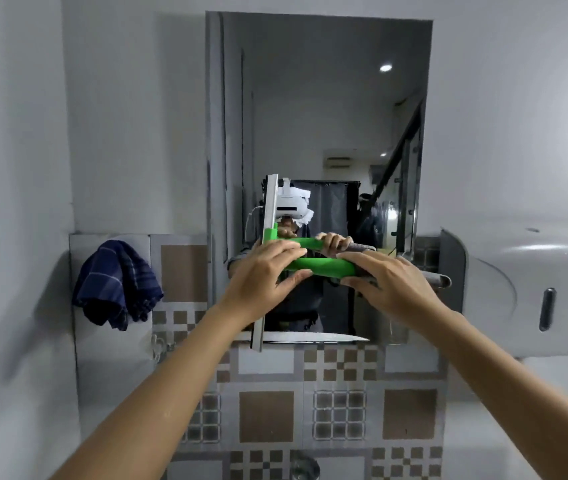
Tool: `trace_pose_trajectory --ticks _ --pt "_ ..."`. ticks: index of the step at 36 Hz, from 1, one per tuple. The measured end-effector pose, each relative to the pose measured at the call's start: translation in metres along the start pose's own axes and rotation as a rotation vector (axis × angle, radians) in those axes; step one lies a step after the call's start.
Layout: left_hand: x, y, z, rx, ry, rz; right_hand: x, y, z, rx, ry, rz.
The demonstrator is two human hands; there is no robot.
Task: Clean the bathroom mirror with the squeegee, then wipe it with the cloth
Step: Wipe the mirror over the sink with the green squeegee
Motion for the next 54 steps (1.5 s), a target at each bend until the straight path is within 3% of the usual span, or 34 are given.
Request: trace_pose_trajectory --ticks 6,11,17,29,54 --pt "0.049 -0.088 0.034 0.252 0.25 0.054 0.036 0.029 0.059 0.022 0.066 -0.054" --pt "0.046 -0.135 0.033 0.417 0.216 0.068 0.076 0.045 0.11 0.03 0.144 -0.121" --pt "-0.005 -0.158 0.019 0.371 0.085 0.089 0.111 0.046 0.171 0.025 0.236 -0.106" --pt "-0.011 -0.159 0.019 0.345 0.118 0.221 0.095 0.002 0.257 0.077 0.328 -0.071" --pt "-0.014 -0.164 0.017 0.331 0.131 0.232 0.101 -0.014 0.282 0.15 0.254 -0.159"
Point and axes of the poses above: each hand's wrist, its own z-axis towards the middle knuckle, its own x-axis out of the back of the hand, y = z × x, the point moved 10 cm from there along z, towards the middle knuckle, and after that the axes turned 2 degrees about x, right-handed, at the moved point
